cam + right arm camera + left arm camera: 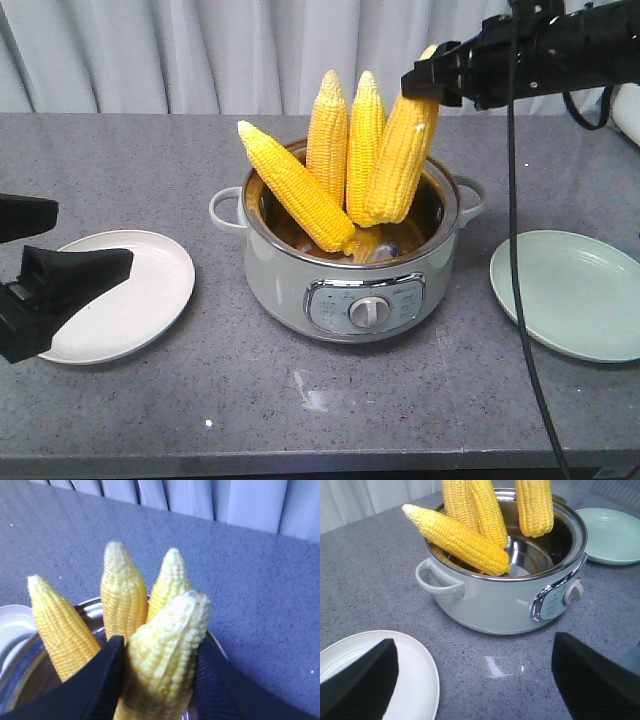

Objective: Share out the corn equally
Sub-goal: 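Grasp a yellow corn cob with the right gripper and lift it, then carry the cob to the pale green plate and release it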

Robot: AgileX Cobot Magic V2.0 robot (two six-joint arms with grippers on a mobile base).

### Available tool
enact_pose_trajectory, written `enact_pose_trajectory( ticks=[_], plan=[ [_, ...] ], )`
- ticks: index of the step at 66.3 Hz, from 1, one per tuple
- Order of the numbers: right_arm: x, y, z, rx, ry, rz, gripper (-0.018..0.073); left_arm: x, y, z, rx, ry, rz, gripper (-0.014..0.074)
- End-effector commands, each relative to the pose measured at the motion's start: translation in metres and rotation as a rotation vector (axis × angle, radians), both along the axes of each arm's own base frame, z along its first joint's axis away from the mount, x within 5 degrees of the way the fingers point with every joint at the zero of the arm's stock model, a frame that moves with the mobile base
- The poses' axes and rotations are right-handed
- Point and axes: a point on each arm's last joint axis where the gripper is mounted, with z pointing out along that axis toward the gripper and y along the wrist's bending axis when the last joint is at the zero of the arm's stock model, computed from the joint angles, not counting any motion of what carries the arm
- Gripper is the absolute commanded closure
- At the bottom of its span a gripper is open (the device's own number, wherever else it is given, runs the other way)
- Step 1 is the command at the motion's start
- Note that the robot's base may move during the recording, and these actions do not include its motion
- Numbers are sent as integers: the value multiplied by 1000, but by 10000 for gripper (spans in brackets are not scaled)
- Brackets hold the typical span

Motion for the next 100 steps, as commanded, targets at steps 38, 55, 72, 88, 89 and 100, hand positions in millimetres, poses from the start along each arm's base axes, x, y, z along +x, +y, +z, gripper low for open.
enact_pose_trajectory(
  ticks=[38, 55, 72, 88, 89, 100],
  plan=[
    [-83, -85, 90, -218, -135, -436, 337, 1, -1, 17, -63, -75, 24, 3],
    [-63, -97, 53, -366, 77, -444, 334, 1, -1, 17, -63, -75, 24, 3],
    [-32, -107, 9, -503, 247, -445, 332, 1, -1, 17, -63, -75, 24, 3],
    [-6, -113, -32, -598, 365, -429, 329, 1, -1, 17, -63, -75, 24, 3],
    [-4, -113, -35, -599, 371, -427, 330, 1, -1, 17, -63, -75, 24, 3],
    [11, -114, -59, -609, 414, -411, 326, 1, -1, 17, -63, -75, 24, 3]
  ],
)
